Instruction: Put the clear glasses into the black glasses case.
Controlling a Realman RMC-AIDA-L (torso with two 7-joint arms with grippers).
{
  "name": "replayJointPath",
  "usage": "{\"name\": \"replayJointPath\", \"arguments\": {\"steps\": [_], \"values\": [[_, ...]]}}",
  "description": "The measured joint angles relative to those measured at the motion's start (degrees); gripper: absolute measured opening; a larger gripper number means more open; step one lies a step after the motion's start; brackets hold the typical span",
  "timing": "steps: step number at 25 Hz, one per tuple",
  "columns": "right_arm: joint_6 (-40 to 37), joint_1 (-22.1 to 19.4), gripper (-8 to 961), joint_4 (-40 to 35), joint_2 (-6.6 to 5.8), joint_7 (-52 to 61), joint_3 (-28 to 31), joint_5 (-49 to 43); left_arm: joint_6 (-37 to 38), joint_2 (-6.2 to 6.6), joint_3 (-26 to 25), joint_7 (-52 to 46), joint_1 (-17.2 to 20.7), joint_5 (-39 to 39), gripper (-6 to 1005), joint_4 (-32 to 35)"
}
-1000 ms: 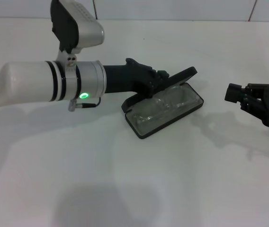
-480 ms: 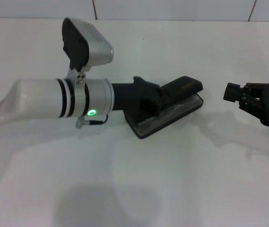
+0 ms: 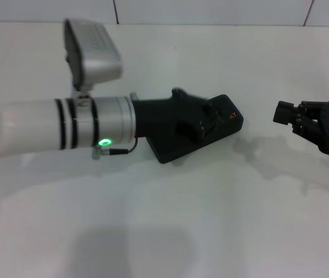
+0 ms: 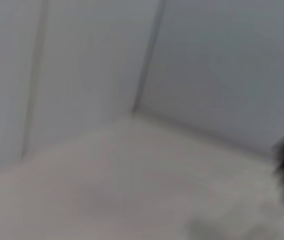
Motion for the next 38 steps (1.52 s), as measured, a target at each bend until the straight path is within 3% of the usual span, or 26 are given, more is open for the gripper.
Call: {"name": "replayJointPath", "arguments": {"steps": [4,7,11,20,25,36,38], "values": [[-0.13,-0.15,102,0.0,-0.01,-0.01,0.01,-0.02,5.27,-0.2,-0.82,7.25,9.97,-2.17,68,15.38],[-0.18,-0.52,102,-0.01,-0.02,-0.04,0.18,0.02,6.96,-0.08,-0.79,9.33,13.47,-4.6,74,19.66],[-0.47,-0.61,103,-0.25,-0.09,-0.47,0.21,-0.04,10.85,0.14,-4.16,9.42,15.14,-6.21,82,18.66],[-2.19,-0.31,104,-0.78,-0.48,-5.87,0.43,0.01,21.6,0.18,-16.46,8.9,17.25,-6.56,100,8.69],[-2.19,0.88,104,-2.66,-1.11,-5.82,0.09,-0.5,25.93,0.65,-21.41,8.84,17.29,-5.97,318,4.87],[-3.26,2.77,136,-4.45,-0.67,-8.16,-0.25,-3.59,30.21,1.65,-21.97,9.24,17.3,1.43,556,4.17],[-3.26,2.81,195,-5.24,-0.4,-8.27,-0.31,-3.9,31.69,2.15,-21.99,8.7,16.91,2.8,599,4.42]]}}
